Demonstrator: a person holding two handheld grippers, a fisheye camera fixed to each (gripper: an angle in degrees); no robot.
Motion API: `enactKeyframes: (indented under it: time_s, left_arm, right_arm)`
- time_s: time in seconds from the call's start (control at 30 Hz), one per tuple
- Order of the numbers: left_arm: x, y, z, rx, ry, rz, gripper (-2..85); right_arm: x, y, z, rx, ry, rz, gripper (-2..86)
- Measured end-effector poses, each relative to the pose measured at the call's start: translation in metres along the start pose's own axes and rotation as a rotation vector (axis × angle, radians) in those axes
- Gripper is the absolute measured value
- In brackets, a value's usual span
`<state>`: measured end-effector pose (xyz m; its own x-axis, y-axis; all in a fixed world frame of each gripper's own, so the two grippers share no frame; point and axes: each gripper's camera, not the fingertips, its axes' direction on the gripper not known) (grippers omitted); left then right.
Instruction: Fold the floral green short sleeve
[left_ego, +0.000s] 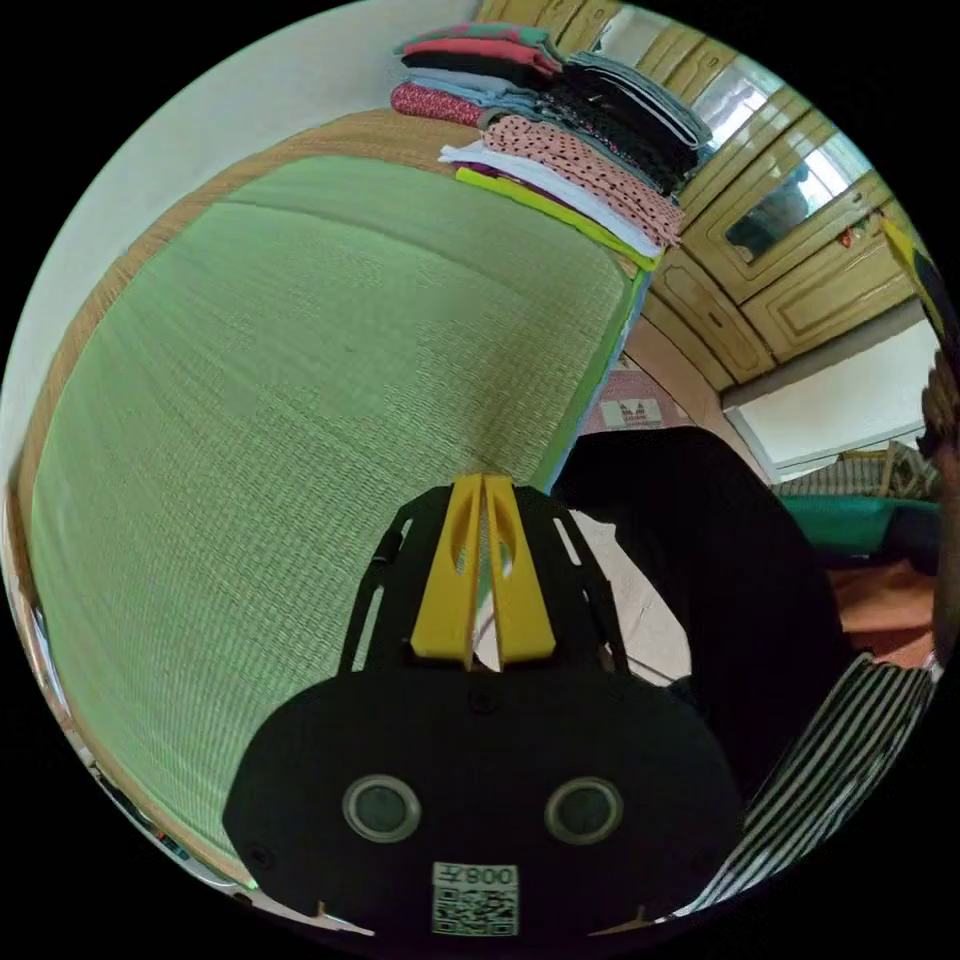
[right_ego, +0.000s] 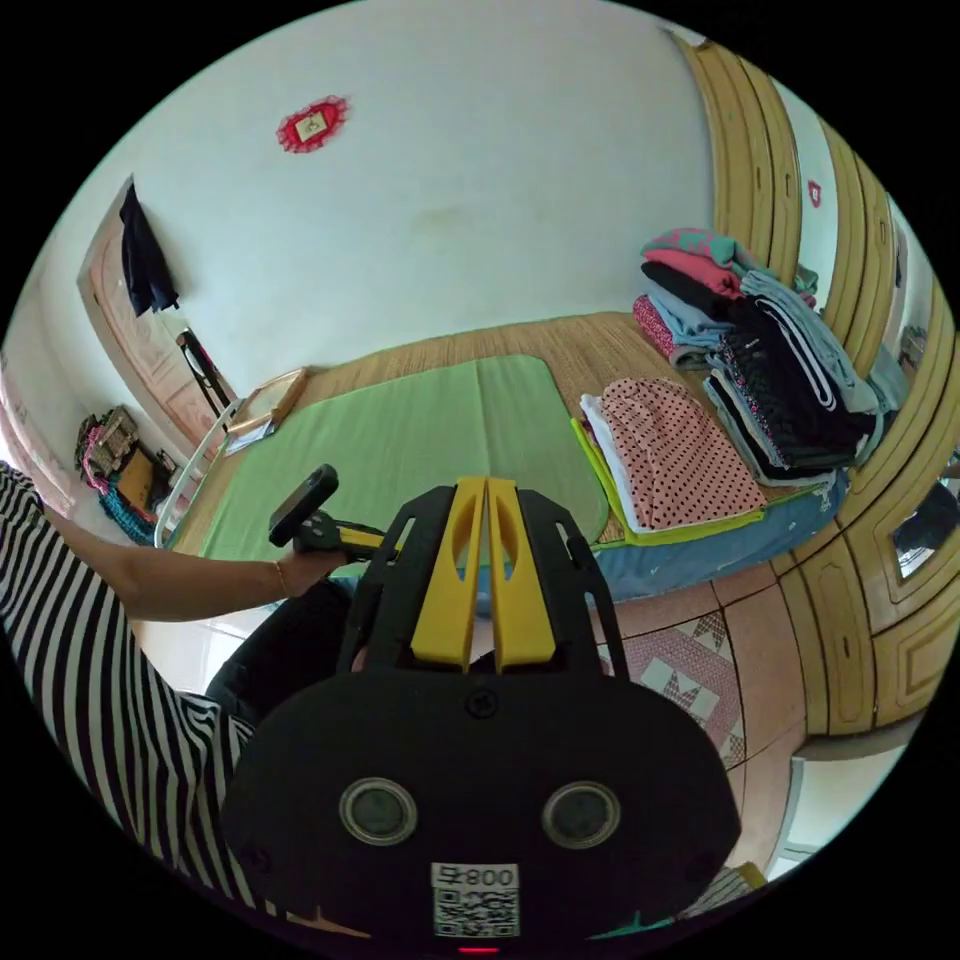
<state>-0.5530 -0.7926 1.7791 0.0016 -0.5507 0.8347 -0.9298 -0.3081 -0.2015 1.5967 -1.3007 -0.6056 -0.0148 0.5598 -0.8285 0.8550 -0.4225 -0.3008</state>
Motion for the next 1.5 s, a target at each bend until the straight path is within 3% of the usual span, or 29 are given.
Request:
enactKeyframes:
  time_s: [0.2,0.43,0.67,1.17,1.3,1.5]
  left_arm:
    - [0.065,0.032,-0.028,0.074,0.301,0.147,0.2]
    - [0.208,0.065,-0.077,0.211,0.572,0.497,1.2]
    - [0.35,0.081,-0.116,0.263,0.795,0.745,5.3]
    - [0.669,0.066,-0.154,0.229,0.773,1.247,9.8]
    - [0.737,0.055,-0.147,0.171,0.81,1.281,11.0]
    - [0.814,0.042,-0.135,0.134,0.766,1.321,10.8]
  right_arm:
    - [-0.084,0.088,-0.07,0.162,0.073,-0.021,0.1]
    - [-0.164,0.213,-0.159,0.403,0.108,-0.076,0.6]
    - [-0.205,0.319,-0.224,0.525,0.142,-0.157,3.9]
    - [-0.206,0.531,-0.321,0.802,0.191,-0.109,5.4]
    - [-0.19,0.573,-0.344,0.897,0.097,-0.077,5.8]
    - [-0.183,0.625,-0.358,0.91,0.176,-0.071,5.8]
